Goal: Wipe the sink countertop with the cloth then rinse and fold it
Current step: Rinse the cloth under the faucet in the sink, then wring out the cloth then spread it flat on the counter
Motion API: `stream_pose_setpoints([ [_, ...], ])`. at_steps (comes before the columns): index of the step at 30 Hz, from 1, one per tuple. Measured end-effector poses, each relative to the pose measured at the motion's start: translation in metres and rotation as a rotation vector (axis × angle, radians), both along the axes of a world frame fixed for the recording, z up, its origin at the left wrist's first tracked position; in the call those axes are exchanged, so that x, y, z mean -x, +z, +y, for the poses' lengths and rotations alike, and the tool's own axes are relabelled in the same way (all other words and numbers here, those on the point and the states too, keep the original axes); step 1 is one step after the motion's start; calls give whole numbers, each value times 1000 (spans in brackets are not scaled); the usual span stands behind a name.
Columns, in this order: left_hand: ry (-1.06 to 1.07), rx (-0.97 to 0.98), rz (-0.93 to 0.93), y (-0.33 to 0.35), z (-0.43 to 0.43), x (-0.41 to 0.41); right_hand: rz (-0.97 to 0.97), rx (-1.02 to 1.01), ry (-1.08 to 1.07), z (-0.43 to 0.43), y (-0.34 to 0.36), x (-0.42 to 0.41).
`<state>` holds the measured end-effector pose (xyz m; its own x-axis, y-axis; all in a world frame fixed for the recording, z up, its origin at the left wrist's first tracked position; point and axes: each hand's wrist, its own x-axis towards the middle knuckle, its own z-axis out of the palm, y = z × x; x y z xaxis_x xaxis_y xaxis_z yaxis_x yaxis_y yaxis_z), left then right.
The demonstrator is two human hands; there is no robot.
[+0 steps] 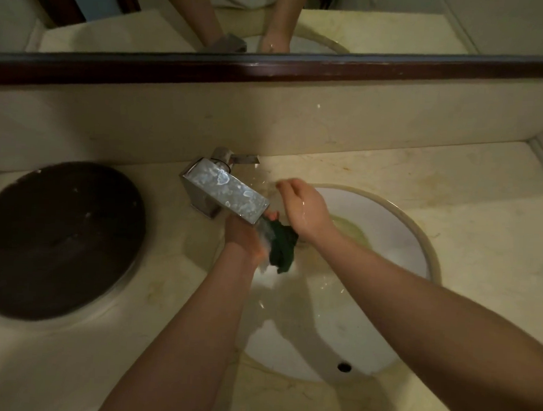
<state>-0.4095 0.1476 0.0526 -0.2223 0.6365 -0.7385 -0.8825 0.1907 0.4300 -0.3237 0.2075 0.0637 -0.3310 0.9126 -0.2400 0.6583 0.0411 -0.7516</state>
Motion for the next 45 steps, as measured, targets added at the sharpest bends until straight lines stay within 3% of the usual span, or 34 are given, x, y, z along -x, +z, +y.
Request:
stream_pose_setpoints([
  [9, 148, -55, -43, 7, -12, -2, 243, 143, 188, 16, 38, 37],
  [12, 166, -65, 31, 4, -15, -5, 168, 113, 214, 13, 43, 34],
  [16, 216, 59, 74, 2, -24, -21, 143, 227, 363, 15, 45, 14],
  [19, 240, 132, 8, 1, -38, -40, 187, 343, 232, 1, 33, -25],
  [23, 182, 93, 65, 19, -49, -74, 115, 769, -170, -14, -14, -111],
  [26, 81, 42, 225, 29, -48, -95, 212, 1186, -246, -34, -35, -160],
  [29, 89, -68, 309, 35, -47, -109, 426, 1401, -221, -55, -33, -175],
  [34, 24, -317, 264, 63, -48, -140, 914, 1597, 3, -56, 2, -168],
  [36, -53, -381, 245, 75, -52, -148, 980, 1593, 193, -50, 16, -172],
  [40, -129, -453, 207, 89, -60, -149, 937, 1669, 643, -41, 33, -186],
  [43, -151, -459, 204, 96, -62, -148, 846, 1726, 683, -34, 40, -191],
  [45, -146, -419, 194, 101, -61, -150, 642, 1693, 751, -27, 49, -194],
])
